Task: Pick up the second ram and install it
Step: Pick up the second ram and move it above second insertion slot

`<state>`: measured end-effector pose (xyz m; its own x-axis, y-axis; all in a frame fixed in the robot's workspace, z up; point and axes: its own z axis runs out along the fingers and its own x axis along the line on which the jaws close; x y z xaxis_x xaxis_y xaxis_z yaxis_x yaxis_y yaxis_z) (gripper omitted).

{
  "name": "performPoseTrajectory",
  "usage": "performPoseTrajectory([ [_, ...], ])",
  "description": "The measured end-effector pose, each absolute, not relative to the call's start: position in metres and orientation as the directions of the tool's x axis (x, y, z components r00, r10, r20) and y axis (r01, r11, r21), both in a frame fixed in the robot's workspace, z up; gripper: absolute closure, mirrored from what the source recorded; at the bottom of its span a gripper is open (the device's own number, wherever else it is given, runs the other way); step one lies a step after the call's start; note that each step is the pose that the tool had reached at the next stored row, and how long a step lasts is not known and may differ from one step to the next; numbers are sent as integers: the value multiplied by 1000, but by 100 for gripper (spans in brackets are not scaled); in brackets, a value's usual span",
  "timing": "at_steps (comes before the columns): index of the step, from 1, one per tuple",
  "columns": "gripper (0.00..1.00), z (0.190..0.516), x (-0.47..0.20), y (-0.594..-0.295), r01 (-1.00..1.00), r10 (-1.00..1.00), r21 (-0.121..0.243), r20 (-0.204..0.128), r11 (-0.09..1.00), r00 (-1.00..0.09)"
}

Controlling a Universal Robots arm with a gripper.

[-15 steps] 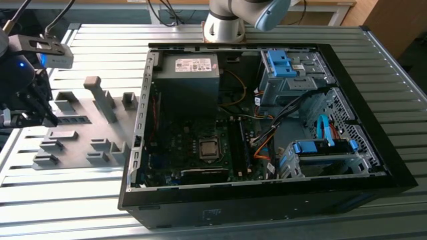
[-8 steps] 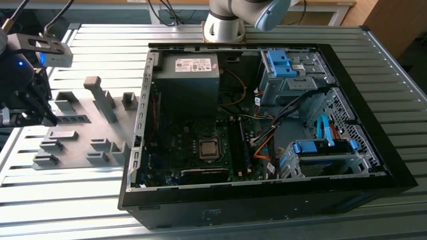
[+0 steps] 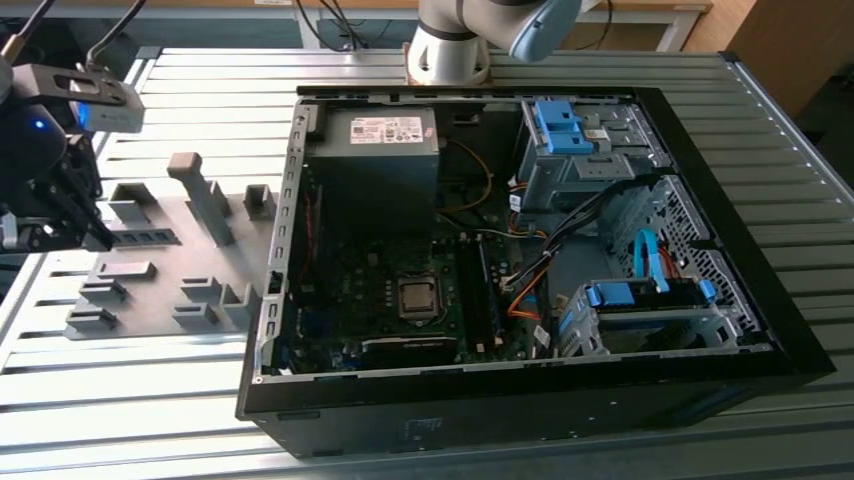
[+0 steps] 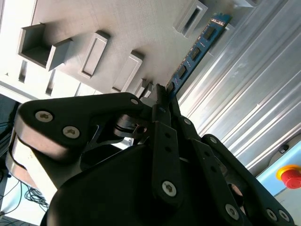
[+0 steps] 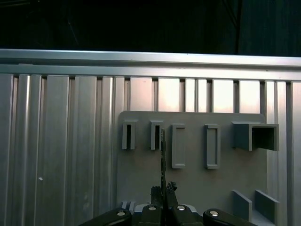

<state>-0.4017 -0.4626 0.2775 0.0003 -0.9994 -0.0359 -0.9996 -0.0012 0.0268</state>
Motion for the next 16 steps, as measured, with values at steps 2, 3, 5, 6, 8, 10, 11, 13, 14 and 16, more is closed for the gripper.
performPoseTrajectory([
  [2,86,278,-402,-463,-1000,-999,27,-36,-1,0],
  [3,86,278,-402,-463,-1000,-999,27,-36,-1,0],
  [5,86,279,-402,-463,-1000,-999,27,-36,-1,0],
  [6,86,279,-402,-463,-1000,-999,27,-36,-1,0],
  [8,86,280,-402,-463,-1000,-999,27,-36,-1,0],
  [10,86,280,-402,-463,-1000,-999,27,-36,-1,0],
  [11,86,281,-402,-463,-1000,-999,27,-36,-1,0],
  [13,86,281,-402,-463,-1000,-999,27,-36,-1,0],
  [14,86,281,-402,-463,-1000,-999,27,-36,-1,0],
  [16,86,282,-402,-463,-1000,-999,27,-36,-1,0],
])
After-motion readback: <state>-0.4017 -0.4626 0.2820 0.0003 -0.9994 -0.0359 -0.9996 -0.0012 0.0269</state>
